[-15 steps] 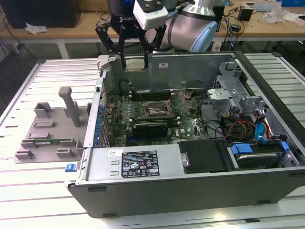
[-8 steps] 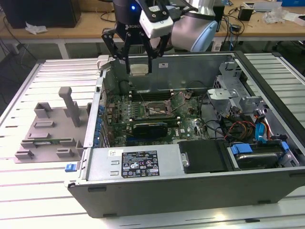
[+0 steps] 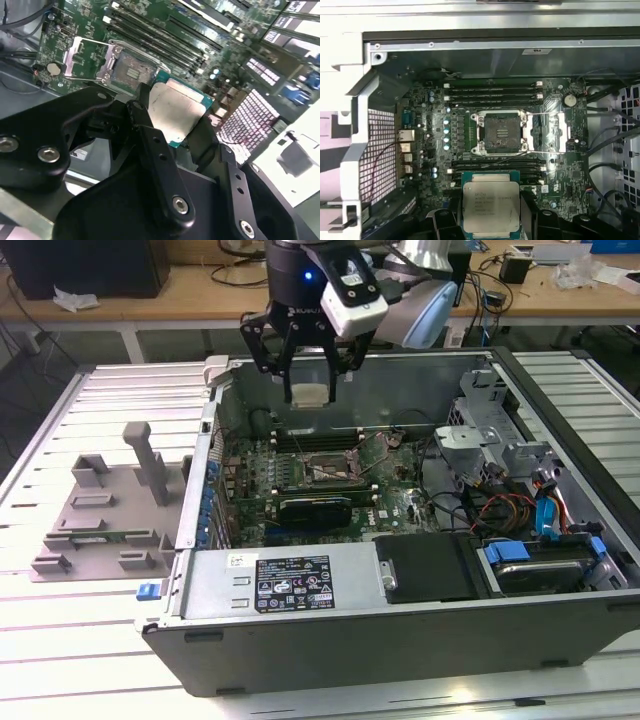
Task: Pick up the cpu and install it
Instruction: 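Pick up the cpu and move it towards the insertion slot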
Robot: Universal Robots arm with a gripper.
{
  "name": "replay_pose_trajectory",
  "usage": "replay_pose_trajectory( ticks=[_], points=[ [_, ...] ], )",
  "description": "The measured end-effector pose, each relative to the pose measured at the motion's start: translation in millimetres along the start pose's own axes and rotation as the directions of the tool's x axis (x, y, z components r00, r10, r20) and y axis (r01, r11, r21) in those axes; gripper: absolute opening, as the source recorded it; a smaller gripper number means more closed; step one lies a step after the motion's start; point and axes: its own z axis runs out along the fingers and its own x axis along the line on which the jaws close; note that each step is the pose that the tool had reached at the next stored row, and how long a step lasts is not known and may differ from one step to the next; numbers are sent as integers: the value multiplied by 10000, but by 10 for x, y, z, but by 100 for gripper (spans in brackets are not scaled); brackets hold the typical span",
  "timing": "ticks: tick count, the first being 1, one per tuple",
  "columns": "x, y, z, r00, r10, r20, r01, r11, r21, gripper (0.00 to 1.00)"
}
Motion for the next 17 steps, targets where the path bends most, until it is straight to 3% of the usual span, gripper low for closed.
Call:
replay_pose_trajectory(
  ticks=[6, 9, 15, 17],
  points=[
    [-33, 100, 169, 9999, -170, -5, 170, 9999, -1, 55],
    [-36, 103, 221, 9996, -281, 4, 281, 9996, 0, 55],
    [-37, 102, 288, 9976, -611, 330, 611, 9981, 5, 55],
    [-37, 102, 302, 9971, -659, 390, 659, 9978, 7, 55]
  ],
)
